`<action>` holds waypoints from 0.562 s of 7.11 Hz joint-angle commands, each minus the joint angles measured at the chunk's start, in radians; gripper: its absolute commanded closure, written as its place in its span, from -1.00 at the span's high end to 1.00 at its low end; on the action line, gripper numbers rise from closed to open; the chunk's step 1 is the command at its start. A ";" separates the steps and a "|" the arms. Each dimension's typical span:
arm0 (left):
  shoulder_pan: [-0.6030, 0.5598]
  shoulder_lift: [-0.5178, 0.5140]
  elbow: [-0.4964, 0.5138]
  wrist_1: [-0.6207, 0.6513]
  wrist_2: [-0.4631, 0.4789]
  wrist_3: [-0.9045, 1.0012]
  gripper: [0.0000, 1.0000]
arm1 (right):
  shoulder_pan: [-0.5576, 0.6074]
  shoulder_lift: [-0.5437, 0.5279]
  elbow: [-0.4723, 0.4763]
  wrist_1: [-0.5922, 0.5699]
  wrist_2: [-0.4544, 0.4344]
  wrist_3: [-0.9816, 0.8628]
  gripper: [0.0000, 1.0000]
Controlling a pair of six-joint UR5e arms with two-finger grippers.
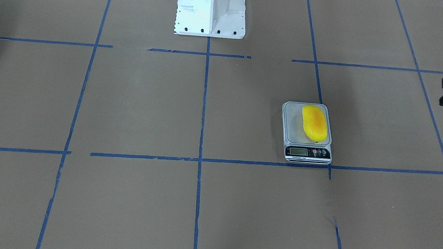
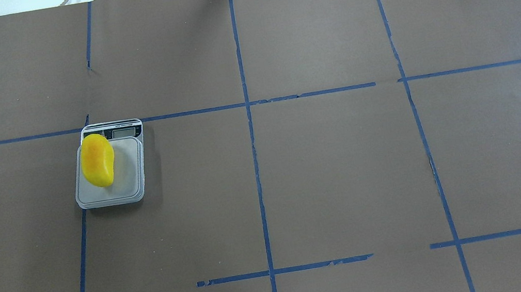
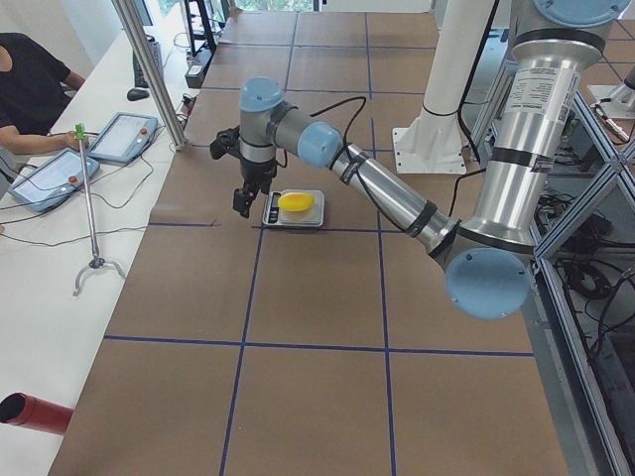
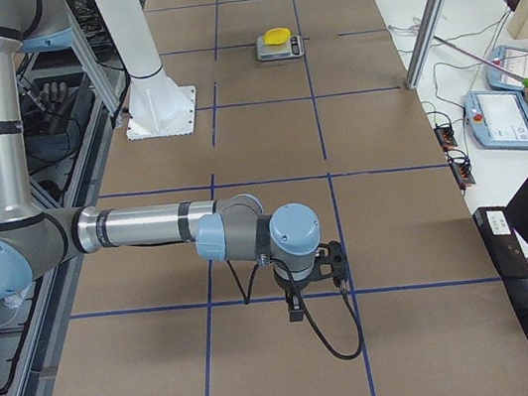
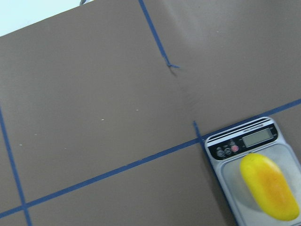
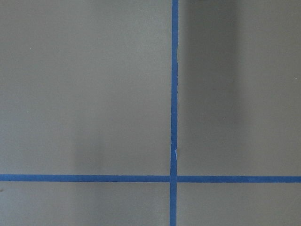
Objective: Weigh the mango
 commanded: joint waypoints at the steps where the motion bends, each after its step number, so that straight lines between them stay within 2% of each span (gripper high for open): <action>1: -0.142 0.066 0.168 -0.009 -0.092 0.097 1.00 | 0.000 0.000 0.001 0.000 0.000 -0.002 1.00; 2: -0.204 0.120 0.234 -0.017 -0.097 0.103 1.00 | 0.000 0.000 -0.001 0.000 0.000 -0.002 1.00; 3: -0.207 0.213 0.262 -0.131 -0.102 0.113 1.00 | 0.000 0.000 -0.001 0.000 0.000 -0.002 1.00; 4: -0.207 0.243 0.295 -0.214 -0.100 0.107 1.00 | 0.000 0.000 0.001 0.000 0.000 0.000 1.00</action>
